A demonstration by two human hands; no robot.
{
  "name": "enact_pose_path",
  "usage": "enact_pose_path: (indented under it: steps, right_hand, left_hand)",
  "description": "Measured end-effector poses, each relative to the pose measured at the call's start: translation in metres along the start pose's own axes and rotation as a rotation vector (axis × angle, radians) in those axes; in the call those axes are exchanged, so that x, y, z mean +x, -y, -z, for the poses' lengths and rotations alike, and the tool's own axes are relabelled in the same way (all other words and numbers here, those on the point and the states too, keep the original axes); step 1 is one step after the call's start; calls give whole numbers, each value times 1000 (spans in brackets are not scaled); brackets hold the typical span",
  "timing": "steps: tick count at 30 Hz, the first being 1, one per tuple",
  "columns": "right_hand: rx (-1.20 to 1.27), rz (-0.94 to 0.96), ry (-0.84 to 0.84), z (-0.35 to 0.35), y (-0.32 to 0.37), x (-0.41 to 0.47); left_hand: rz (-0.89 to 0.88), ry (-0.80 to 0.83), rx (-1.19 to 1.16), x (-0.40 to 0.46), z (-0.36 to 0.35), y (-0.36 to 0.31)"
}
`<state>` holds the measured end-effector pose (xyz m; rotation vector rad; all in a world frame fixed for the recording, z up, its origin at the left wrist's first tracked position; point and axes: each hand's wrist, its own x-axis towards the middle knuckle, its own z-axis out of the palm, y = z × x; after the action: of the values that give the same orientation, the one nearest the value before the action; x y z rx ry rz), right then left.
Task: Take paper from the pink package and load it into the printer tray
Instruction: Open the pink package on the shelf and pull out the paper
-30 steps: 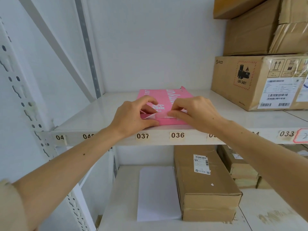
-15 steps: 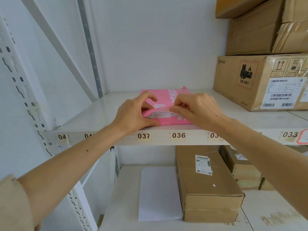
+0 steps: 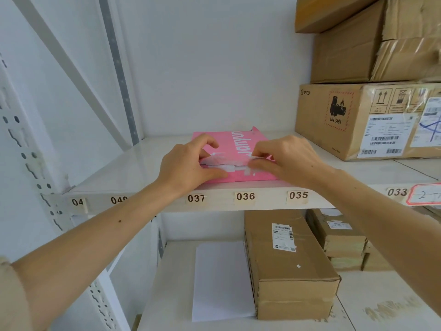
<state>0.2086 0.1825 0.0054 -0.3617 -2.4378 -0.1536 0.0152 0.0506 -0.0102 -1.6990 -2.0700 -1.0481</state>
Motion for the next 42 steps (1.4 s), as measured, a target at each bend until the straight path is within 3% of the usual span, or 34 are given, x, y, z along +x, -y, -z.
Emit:
enact_pose_path:
  steps: [8,14,17,21,32,39,42]
  right_hand:
    - [44,-7,-98,8,4,3]
    - [4,170,-249,-6,7,-8]
    - [-116,230,-218,-12,15,-11]
    - [-205,162,-130,-19,18,-15]
    - [160,61,-53,-16,21,-30]
    - [248,7,-22,-19,23,-29]
    - [172,-20,-65,-20,23,-19]
  left_hand:
    - [-23,8,-18,2,0,-1]
    - [-366,58,-247,-4,14,6]
    - [-528,45,-136,-2,15,13]
    - [-620,40,38,2,11,24]
    - [-281,86,-221,-5,11,14]
    - [-183,143,-306,-10,15,8]
    - [-174,151,-313,-10,15,7]
